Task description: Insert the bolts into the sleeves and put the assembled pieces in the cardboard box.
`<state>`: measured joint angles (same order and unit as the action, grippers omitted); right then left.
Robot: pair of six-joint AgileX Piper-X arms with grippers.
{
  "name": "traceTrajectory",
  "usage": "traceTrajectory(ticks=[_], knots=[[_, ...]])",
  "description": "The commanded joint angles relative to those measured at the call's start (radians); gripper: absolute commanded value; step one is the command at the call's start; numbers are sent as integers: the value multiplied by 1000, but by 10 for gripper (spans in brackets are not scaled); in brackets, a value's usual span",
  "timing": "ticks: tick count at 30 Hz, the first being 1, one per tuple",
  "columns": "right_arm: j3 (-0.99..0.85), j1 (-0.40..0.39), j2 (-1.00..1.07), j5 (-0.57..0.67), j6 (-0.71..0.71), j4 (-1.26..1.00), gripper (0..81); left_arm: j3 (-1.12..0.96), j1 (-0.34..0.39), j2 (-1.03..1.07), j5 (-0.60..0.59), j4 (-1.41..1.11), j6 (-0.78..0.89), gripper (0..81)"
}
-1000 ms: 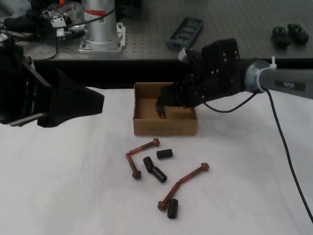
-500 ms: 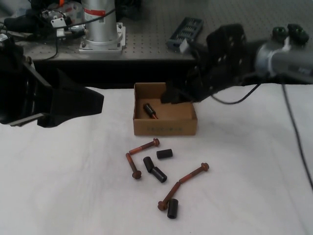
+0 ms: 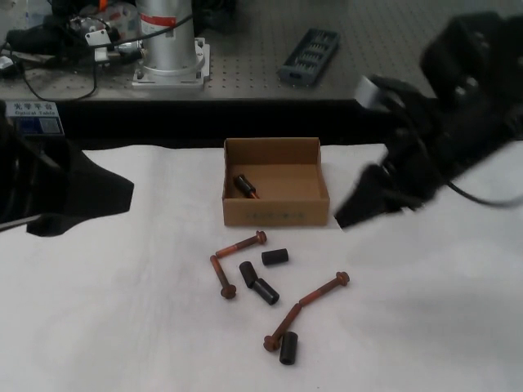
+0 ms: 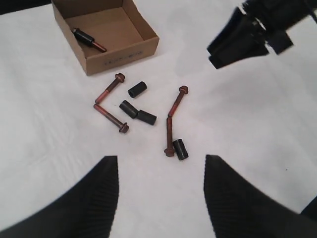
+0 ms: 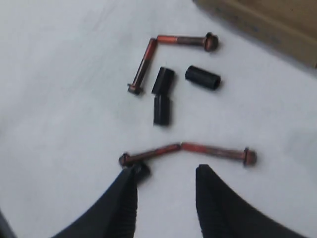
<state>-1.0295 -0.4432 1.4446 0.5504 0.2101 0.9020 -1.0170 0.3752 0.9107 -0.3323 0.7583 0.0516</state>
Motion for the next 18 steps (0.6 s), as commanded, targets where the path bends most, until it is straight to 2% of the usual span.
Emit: traceTrajectory(ticks=[1,10,13,18], knots=[[-70,-2,56,2,7,-4,304,-4,-3,-19,14,5,-14,384],[294,-2,-422,-1,-92,-11,304,36,-3,-21,-10,3,-14,384],[359,-2,-555,-1,-131,-26,304,99,-3,-21,-74,3,-14,384],[403,-2,-694,-1,-150,-52,304,168,-3,-21,-78,-32,-10,384]])
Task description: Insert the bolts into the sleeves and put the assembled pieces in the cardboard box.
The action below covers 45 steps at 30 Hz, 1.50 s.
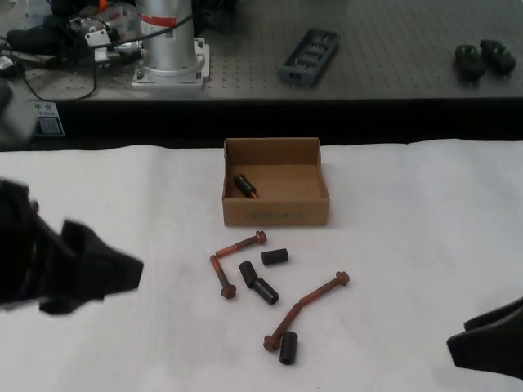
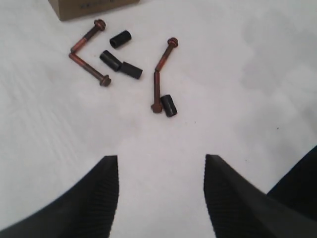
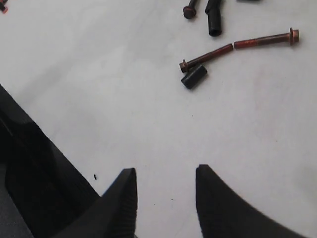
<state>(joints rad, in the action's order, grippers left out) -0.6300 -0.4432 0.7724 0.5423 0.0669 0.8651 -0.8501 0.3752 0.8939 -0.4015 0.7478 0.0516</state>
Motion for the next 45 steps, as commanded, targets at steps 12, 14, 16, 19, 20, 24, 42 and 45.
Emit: traceTrajectory(ticks=[12,14,16,19,20,24,42,45], knots=[[41,-2,-5,-48,-351,-238,304,2,-3,-4,-15,-196,2,384],[41,-2,44,-84,-430,-312,304,2,-3,-4,-15,-196,2,384],[41,-2,114,-102,-528,-402,304,2,-3,-4,-15,-196,2,384],[32,-2,236,-98,-685,-493,304,2,-3,-4,-15,-196,2,384],[21,-2,284,-98,-718,-499,304,2,-3,-4,-15,-196,2,384],[-43,-9,460,-102,-755,-499,304,2,-3,-4,-15,-196,2,384],[-431,-94,1024,-239,-1054,-339,304,2,-3,-4,-15,-199,2,384],[-451,-94,1042,-279,-1079,-322,304,2,-3,-4,-15,-213,2,384]])
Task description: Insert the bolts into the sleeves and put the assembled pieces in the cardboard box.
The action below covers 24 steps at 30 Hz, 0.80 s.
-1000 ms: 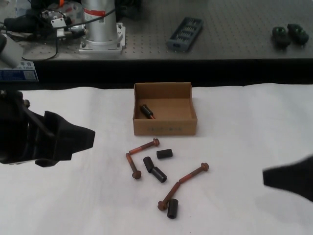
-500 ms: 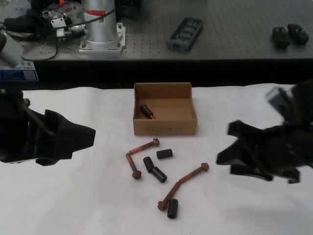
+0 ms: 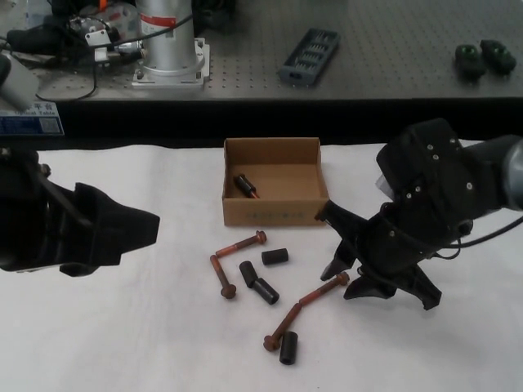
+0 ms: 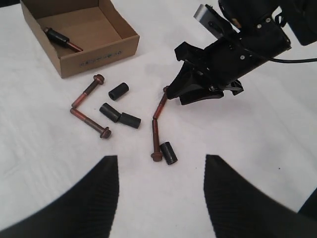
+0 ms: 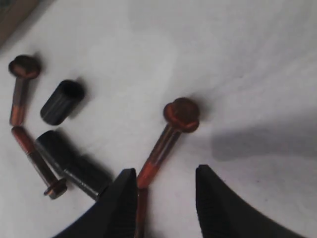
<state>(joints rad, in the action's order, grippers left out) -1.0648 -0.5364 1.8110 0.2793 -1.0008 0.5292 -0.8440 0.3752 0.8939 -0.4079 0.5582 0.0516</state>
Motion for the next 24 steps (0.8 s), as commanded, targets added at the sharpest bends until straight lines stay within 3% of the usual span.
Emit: traceTrajectory(ticks=[1,24], knots=[[-20,-1,6,-24,-19,13,304,-4,-3,-4,-9,-31,2,384],[-36,-13,47,-46,-87,-25,304,-4,-3,-4,-4,-67,2,384]])
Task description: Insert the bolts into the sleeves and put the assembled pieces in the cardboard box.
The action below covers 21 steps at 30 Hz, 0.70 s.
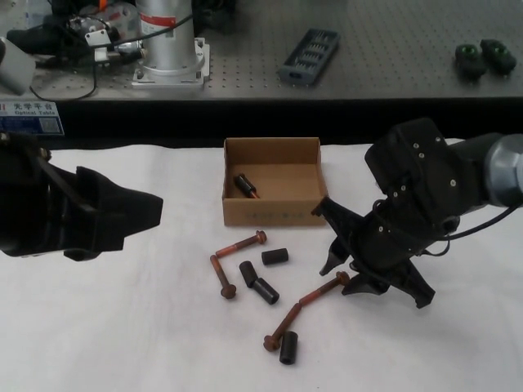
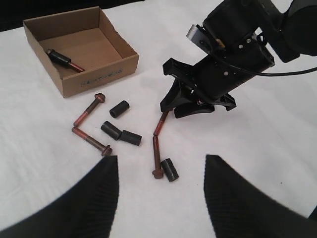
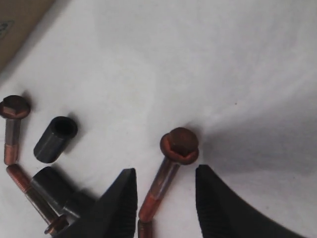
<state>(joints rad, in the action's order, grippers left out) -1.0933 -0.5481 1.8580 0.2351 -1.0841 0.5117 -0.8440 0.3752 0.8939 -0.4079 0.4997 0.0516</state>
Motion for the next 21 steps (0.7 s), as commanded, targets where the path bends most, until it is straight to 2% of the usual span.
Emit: traceTrajectory(ticks=[1,8,21], knots=[[-8,-2,0,-4,-4,-10,304,-4,-3,-4,-4,-8,2,384],[-8,-7,16,17,-4,-61,216,-4,-3,-4,3,-8,0,384],[-17,-15,68,53,-16,-68,216,-4,-3,-4,3,-8,-7,384]])
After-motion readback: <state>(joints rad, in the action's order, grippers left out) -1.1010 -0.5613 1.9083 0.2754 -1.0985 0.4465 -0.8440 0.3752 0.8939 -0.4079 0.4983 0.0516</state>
